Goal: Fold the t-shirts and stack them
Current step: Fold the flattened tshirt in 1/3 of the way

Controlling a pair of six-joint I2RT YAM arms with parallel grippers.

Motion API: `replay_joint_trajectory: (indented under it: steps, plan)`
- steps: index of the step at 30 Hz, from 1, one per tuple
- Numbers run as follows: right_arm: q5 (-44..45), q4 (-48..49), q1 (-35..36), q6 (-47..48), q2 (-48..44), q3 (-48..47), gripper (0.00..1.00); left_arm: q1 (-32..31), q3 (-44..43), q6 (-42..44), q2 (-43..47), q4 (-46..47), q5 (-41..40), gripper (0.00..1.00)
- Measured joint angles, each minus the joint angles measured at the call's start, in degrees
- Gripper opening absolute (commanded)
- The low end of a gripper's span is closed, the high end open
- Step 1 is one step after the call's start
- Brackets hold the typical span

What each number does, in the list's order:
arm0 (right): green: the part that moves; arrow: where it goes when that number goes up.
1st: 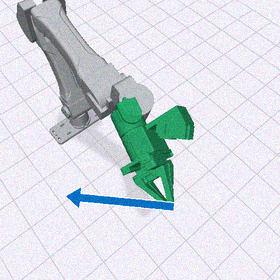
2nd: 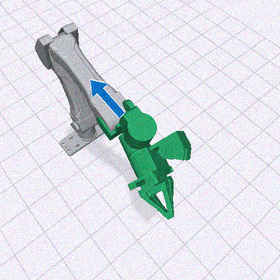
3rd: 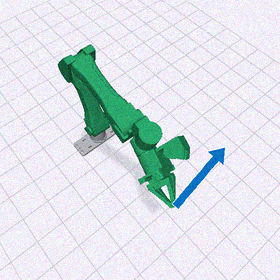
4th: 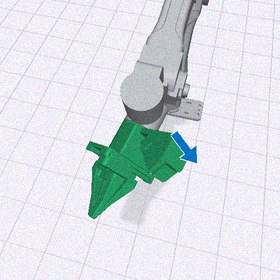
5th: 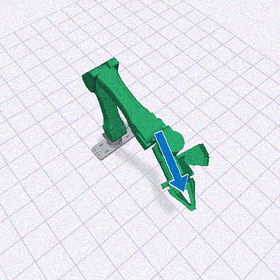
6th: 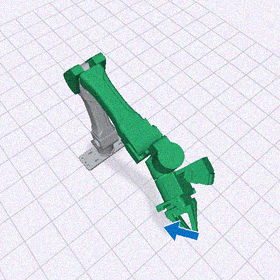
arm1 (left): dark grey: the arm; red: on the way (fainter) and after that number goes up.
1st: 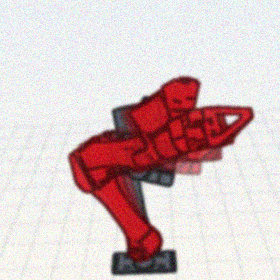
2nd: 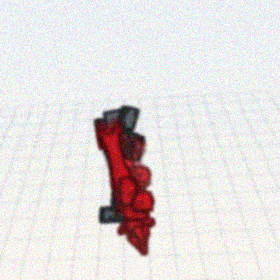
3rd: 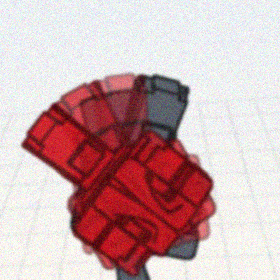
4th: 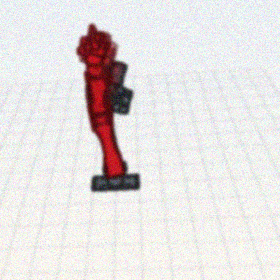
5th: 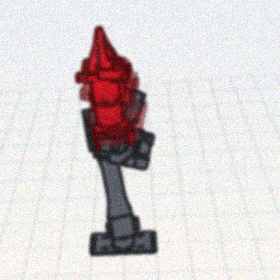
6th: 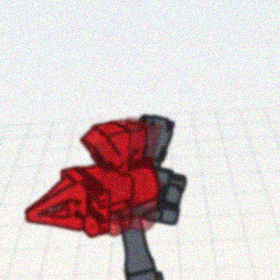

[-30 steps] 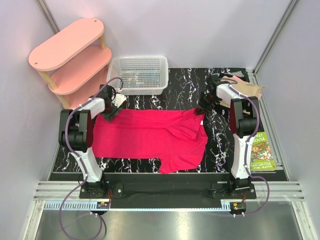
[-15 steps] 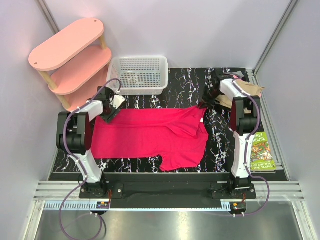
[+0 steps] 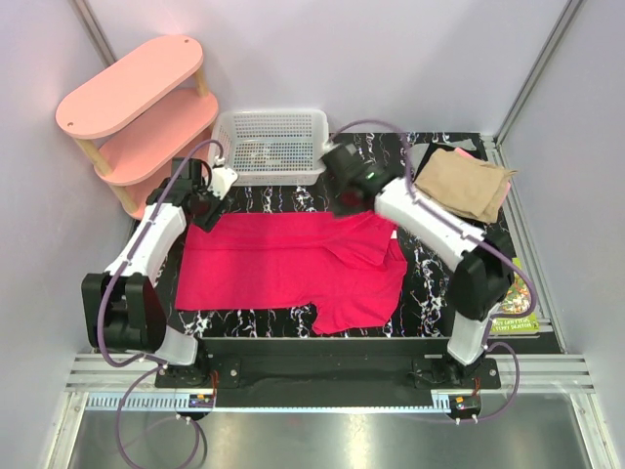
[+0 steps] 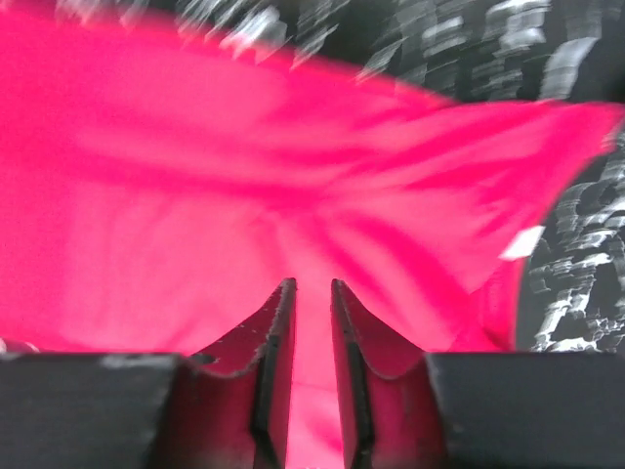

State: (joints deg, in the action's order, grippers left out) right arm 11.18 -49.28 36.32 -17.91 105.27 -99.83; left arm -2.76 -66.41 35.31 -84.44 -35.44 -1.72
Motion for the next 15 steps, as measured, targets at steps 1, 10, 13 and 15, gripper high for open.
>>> replay_joint_trajectory:
  steps: [1, 10, 13, 15]
  plan:
    - [1.95, 0.11, 4.68, 0.52, -0.61, 1.62, 0.25, -0.02, 0.0, -0.46, 0.72, -0.66, 0.48, 0.63]
    - [16.15, -1.53, 19.41, 3.32, 7.67, 10.82, 0.21, 0.44, 2.01, -1.88, 1.9, -2.78, 1.64, 0.63]
    - [18.95, -1.53, 21.46, 4.09, 8.7, 12.07, 0.2, 0.79, 2.12, -1.97, 1.9, -3.13, 1.77, 0.62]
    - [19.91, -1.38, 22.53, 4.26, 8.96, 12.24, 0.19, 1.11, 2.12, -1.97, 1.88, -3.13, 1.77, 0.62]
